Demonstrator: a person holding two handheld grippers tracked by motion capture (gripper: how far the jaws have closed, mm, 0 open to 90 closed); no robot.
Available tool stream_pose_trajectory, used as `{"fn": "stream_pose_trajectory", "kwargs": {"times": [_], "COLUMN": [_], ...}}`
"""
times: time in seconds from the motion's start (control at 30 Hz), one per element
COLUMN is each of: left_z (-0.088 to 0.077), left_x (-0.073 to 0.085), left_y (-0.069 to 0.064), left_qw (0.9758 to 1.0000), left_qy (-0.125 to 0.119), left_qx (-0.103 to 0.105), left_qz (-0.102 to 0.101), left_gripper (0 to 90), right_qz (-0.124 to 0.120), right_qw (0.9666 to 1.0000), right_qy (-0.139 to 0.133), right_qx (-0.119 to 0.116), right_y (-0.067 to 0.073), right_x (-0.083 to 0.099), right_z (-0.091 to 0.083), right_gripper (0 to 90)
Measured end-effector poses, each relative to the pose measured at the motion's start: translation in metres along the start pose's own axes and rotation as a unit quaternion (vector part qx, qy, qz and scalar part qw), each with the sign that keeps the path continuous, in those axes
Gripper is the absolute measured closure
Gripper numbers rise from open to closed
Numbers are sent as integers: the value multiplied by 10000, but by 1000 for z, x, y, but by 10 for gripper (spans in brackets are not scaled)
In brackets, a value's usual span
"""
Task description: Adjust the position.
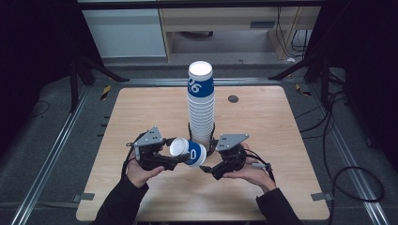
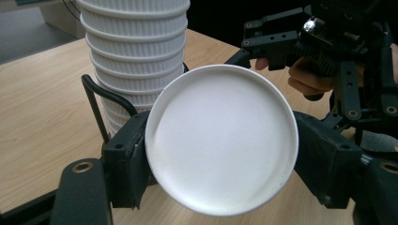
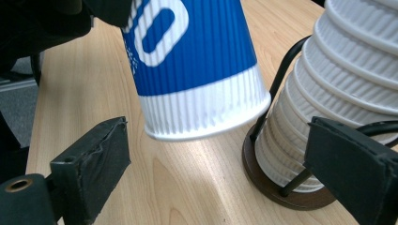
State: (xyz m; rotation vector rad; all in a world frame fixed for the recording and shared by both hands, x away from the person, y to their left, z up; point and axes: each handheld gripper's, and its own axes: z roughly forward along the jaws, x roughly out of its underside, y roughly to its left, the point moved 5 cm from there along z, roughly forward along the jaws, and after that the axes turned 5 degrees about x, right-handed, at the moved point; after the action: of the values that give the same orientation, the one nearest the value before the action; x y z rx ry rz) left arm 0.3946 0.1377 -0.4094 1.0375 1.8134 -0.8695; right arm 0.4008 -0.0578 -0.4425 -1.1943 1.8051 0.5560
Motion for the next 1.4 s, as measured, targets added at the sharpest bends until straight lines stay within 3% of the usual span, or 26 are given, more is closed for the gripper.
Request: {"fn": "stream_pose_trajectory", "kwargs": {"times": [0.27,0.4,0.73,1.0,1.4], "left_z": [-3,0,10,17,20], "left_x": [-3,-3,-1,4,6], "left_y": [-2,-6,-15,-18,-16], "left_qw": [9994,9990,9980,9976,9972], "left_qy": [-283,-312,-247,-125,6], "left_qx": [201,319,583,678,749], "left_qz": [-29,-28,20,50,-70], "left_gripper": [268,268,268,269,233], "right_qz": [94,114,128,53,-46], "right_qw": [9998,9994,9985,9973,9974], "right_qy": [-84,-146,-133,-101,10], "right_qx": [-165,-305,-508,-727,-723], "right_y": [2,4,9,12,11], "right_x": [2,2,4,7,11], "right_z": [2,3,12,18,17], "right_gripper": [68,69,74,127,156]}}
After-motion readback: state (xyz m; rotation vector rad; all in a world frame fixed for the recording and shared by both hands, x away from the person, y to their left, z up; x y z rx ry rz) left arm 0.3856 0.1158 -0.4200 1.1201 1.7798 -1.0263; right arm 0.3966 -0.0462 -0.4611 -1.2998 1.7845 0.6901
